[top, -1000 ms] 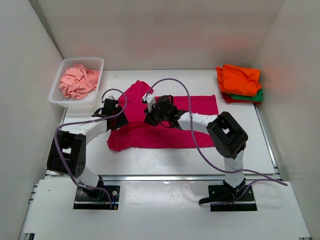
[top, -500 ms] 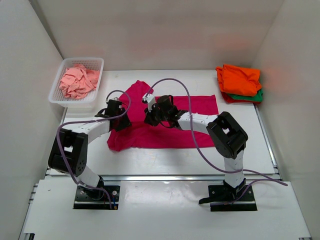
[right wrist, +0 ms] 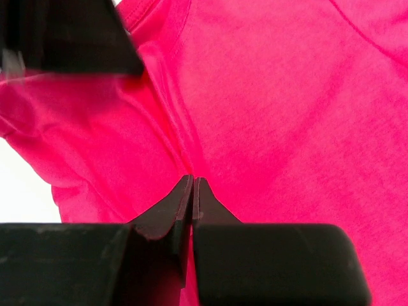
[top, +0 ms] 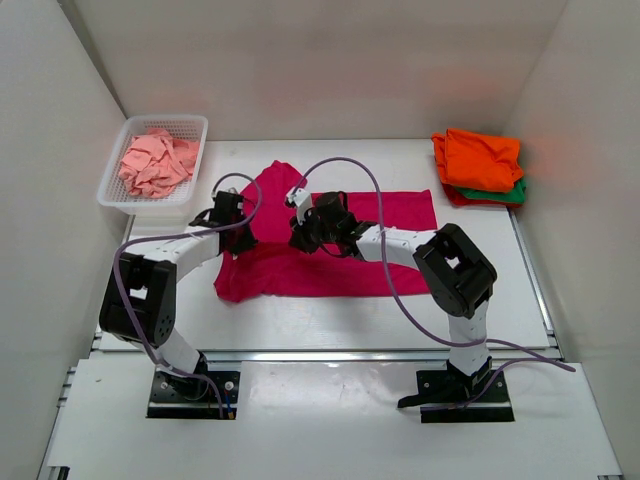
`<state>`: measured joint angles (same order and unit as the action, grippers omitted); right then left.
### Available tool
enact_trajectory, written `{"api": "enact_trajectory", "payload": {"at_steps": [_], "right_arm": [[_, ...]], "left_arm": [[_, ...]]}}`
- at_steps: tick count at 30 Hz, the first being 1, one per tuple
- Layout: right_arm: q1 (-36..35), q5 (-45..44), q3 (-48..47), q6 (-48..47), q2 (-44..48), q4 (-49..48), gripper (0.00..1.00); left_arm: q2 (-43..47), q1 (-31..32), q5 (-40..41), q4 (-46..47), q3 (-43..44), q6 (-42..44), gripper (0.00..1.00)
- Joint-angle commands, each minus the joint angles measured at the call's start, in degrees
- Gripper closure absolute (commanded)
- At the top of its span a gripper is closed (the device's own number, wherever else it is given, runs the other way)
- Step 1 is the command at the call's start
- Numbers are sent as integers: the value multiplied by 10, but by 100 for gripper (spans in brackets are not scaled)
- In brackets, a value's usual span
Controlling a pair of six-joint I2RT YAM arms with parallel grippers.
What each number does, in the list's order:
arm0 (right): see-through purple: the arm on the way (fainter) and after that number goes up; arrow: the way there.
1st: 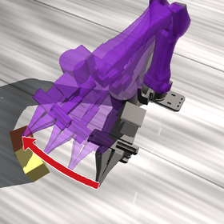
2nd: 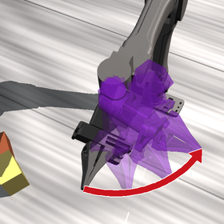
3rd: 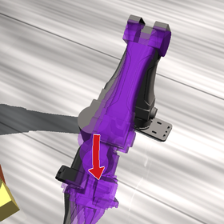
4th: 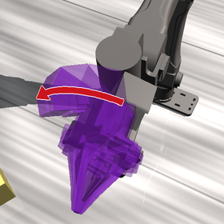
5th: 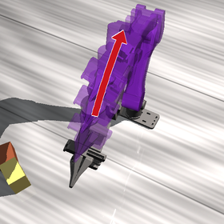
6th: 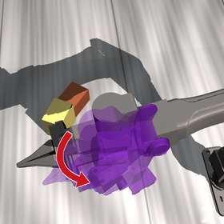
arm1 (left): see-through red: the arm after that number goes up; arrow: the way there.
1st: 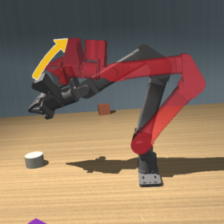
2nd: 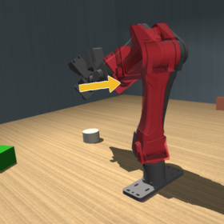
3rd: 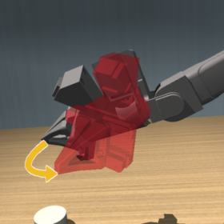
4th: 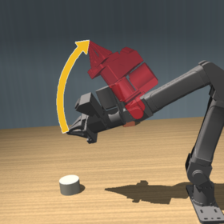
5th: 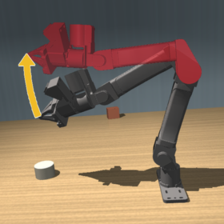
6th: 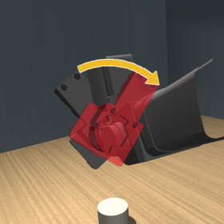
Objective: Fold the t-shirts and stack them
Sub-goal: Fold the flattened tshirt in 1/3 of the way
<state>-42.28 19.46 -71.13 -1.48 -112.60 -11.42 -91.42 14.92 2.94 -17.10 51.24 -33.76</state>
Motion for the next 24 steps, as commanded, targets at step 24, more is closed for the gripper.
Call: {"api": "enact_trajectory", "payload": {"at_steps": [24], "right_arm": [[11,-3,70,41,49,-64,100]], "left_arm": [[-155,-12,-5,-82,330,84,100]]}}
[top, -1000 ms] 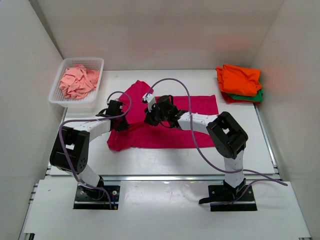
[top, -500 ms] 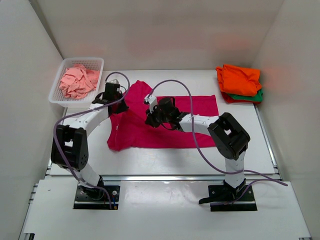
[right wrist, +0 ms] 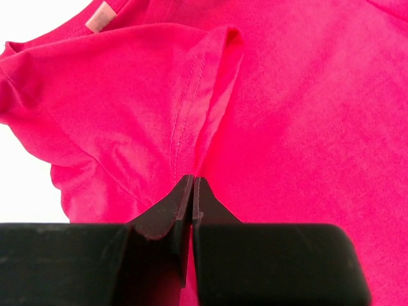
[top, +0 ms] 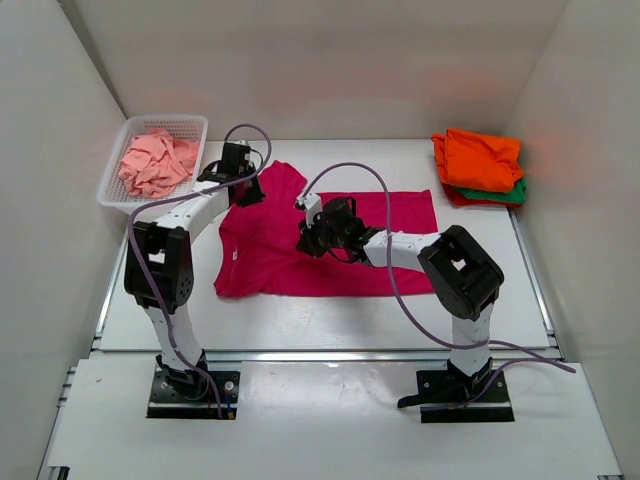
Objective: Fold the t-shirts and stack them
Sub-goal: Fold the flattened tshirt in 1/3 of the way
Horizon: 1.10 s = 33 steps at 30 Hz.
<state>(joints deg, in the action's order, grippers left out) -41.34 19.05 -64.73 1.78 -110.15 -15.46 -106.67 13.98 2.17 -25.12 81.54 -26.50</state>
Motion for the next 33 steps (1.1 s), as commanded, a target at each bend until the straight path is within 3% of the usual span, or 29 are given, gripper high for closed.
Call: {"api": "enact_trajectory", "payload": {"at_steps": [1,6,8,9,10,11,14,23,33], "right_arm": [[5,-4,3,6,25,-26,99],[7,0,3,8,21,-27,100],[13,0,-1,7,17,-26,100],[13,3,0,12,16,-23,100],[13,1,-2,6,13,-26,100],[14,2,0,6,15,-25,100],[14,4,-1,5,14,-25,100],[4,4,12,9,23,-32,100],[7,6,25,9,26,-40,100]], "left_arm": [[-6,-1,3,-1,34,17,100],[-19,-6,-16,-26,38,18,100],[0,-5,-22,-36,0,20,98],[3,-7,-22,-34,-18,20,91],[24,-8,-30,-29,-52,16,75],[34,-12,-34,-17,-68,14,66],[83,-16,-45,-3,-146,8,57],[153,-11,17,-65,-218,31,64],[208,-32,29,-71,-263,49,63]]}}
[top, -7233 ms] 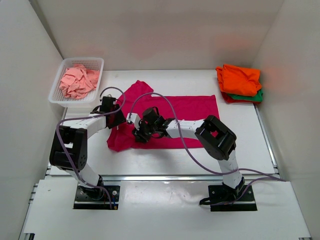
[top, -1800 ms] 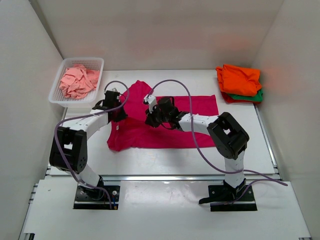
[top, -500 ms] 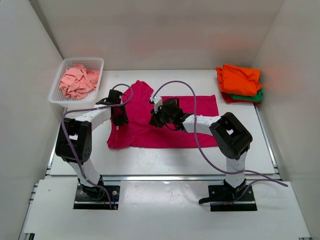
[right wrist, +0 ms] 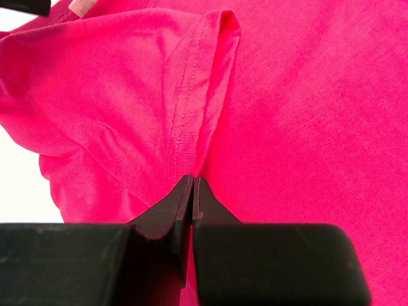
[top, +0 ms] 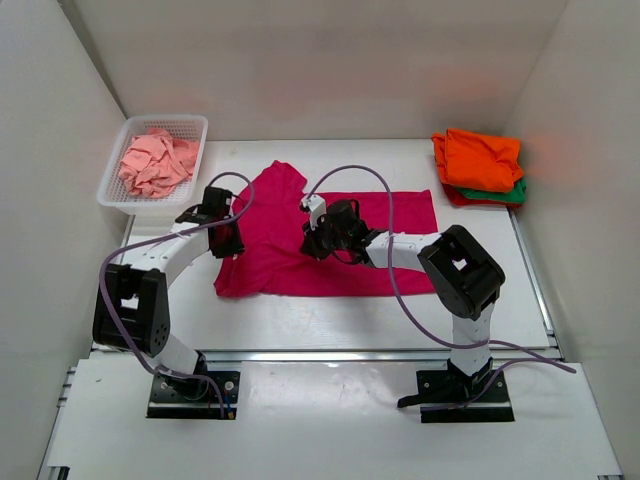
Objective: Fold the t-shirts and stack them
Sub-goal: Fold the flattened tshirt in 1/3 of the way
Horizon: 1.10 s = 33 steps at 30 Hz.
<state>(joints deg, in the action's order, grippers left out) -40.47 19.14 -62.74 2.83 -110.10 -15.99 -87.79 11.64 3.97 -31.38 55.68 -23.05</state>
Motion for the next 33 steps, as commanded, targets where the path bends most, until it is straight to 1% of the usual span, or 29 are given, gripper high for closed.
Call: {"api": "enact_trajectory", "payload": {"at_steps": [1,4,8,11,12,13,14,18,19,23,26,33], "right_arm": [[-1,5,3,2,25,-36,100],[-1,2,-3,0,22,-32,100],[-1,5,-5,-3,22,-33,100],[2,6,-10,-5,23,-28,100],[1,6,-12,-6,23,-26,100],[3,6,-14,-6,20,-27,100],[2,4,-14,-8,23,-26,100],[4,0,-8,-5,29,-30,99],[5,0,-9,-5,29,-34,100],[5,-2,-3,-3,31,-33,100],[5,1,-2,-2,32,-33,100],[7,-4,1,-3,32,-37,100]], "left_arm": [[17,-8,2,-7,-7,16,63],[9,-6,-19,-8,-11,14,62],[-24,1,-15,-34,8,23,61],[-38,1,-21,-48,15,33,62],[-42,-3,-25,-51,15,31,68],[-42,-4,-25,-54,16,33,90],[-42,-3,-22,-54,15,33,99],[-32,-2,-3,-58,29,39,100],[-26,-5,4,-52,36,36,100],[-4,-9,-3,-44,51,41,100],[-12,-9,2,-51,73,51,100],[-75,-19,10,-37,108,60,100]]}}
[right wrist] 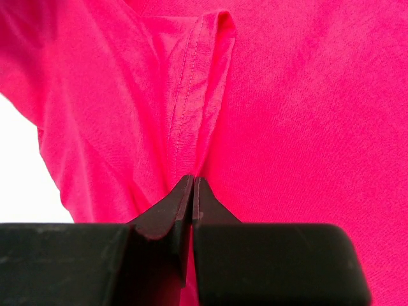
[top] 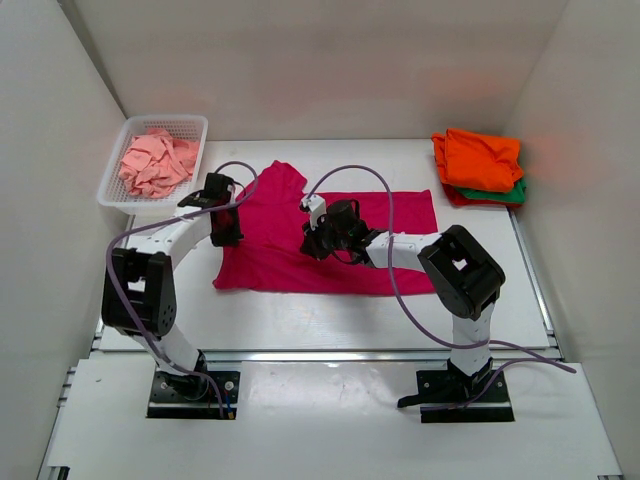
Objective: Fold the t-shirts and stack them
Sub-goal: Fold the flattened tshirt in 1/3 of the way
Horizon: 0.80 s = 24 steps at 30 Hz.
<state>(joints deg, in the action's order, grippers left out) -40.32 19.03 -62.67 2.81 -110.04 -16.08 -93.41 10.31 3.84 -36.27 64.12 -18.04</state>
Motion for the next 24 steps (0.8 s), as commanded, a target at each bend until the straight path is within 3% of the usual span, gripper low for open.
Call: {"api": "enact_trajectory", "payload": {"at_steps": [1,5,6,7,9,12,16,22,24], "right_arm": [[2,-9,0,-3,33,-36,100],[11,-9,10,2,38,-45,100],[15,-7,11,3,39,-41,100],[14,-8,10,3,36,-44,100],[17,-13,8,4,34,-44,100],[16,-13,7,5,33,-44,100],[20,-29,9,5,33,-42,100],[23,-31,-9,6,29,-6,100],[26,-22,-22,1,24,11,93]], "left_arm": [[-29,-8,13,16,29,12,100],[-43,-4,10,48,29,23,100],[-44,-8,10,59,28,24,94],[-48,-9,10,66,22,27,88],[-51,-14,2,60,19,27,63],[-29,-16,4,34,12,27,37],[47,-20,3,23,-47,19,29],[126,-3,-10,-16,-96,10,30],[137,-5,-1,-24,-108,8,30]]}}
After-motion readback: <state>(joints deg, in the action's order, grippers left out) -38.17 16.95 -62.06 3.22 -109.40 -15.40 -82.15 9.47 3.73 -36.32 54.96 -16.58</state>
